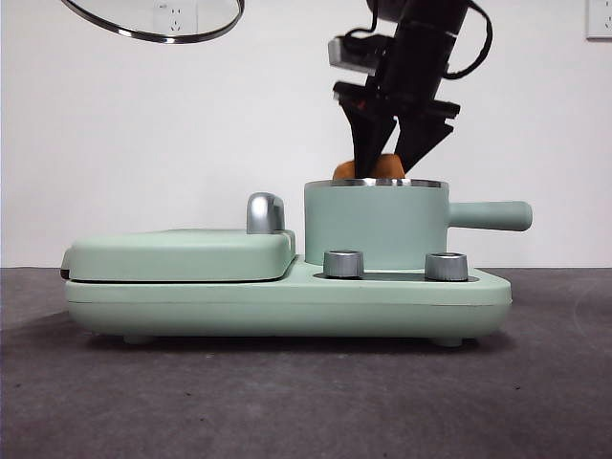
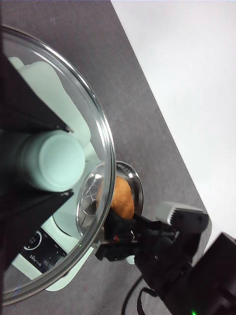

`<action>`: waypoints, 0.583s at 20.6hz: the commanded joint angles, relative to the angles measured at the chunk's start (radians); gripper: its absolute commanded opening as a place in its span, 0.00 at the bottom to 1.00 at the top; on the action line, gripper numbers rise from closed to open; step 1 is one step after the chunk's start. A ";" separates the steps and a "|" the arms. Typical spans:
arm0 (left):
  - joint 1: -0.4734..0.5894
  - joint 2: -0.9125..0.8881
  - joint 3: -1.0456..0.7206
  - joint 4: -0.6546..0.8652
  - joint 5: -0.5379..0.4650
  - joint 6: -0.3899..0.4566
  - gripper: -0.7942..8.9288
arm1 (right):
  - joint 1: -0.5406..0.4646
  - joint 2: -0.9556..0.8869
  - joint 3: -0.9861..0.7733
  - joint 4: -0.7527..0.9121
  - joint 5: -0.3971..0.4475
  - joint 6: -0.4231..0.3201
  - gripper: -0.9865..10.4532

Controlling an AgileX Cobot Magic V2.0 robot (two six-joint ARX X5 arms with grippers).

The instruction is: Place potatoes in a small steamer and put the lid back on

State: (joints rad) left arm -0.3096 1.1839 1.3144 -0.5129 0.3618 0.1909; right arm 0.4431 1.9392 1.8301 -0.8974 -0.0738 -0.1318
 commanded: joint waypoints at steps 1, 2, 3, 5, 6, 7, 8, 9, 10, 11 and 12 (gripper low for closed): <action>-0.002 -0.002 0.017 0.031 0.005 0.006 0.09 | 0.004 0.031 0.029 0.011 0.008 -0.015 0.26; -0.002 -0.002 0.017 0.032 0.005 0.007 0.09 | 0.004 0.040 0.029 0.014 0.007 -0.015 0.26; -0.002 -0.002 0.017 0.032 0.005 0.007 0.09 | 0.004 0.045 0.029 0.013 0.008 -0.015 0.26; -0.002 -0.002 0.017 0.032 0.005 0.007 0.09 | 0.004 0.063 0.029 0.013 0.008 -0.015 0.26; -0.002 -0.002 0.017 0.032 0.005 0.007 0.09 | 0.004 0.071 0.029 0.009 0.011 -0.015 0.26; -0.002 -0.002 0.017 0.032 0.005 0.007 0.09 | 0.004 0.078 0.029 0.005 0.012 -0.015 0.26; -0.002 -0.002 0.017 0.032 0.005 0.007 0.09 | 0.004 0.081 0.029 0.001 0.013 -0.015 0.26; -0.002 -0.002 0.017 0.031 0.005 0.007 0.09 | 0.004 0.082 0.029 0.002 0.013 -0.015 0.26; -0.002 -0.002 0.017 0.031 0.005 0.007 0.09 | 0.005 0.082 0.029 0.005 0.012 -0.015 0.26; -0.002 -0.002 0.017 0.031 0.005 0.007 0.09 | 0.004 0.082 0.029 0.006 0.012 -0.015 0.28; -0.002 -0.002 0.017 0.031 0.005 0.007 0.09 | 0.004 0.082 0.029 0.003 0.012 -0.015 0.33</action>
State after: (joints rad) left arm -0.3096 1.1839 1.3140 -0.5129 0.3618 0.1909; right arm 0.4431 2.0014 1.8324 -0.8951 -0.0631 -0.1349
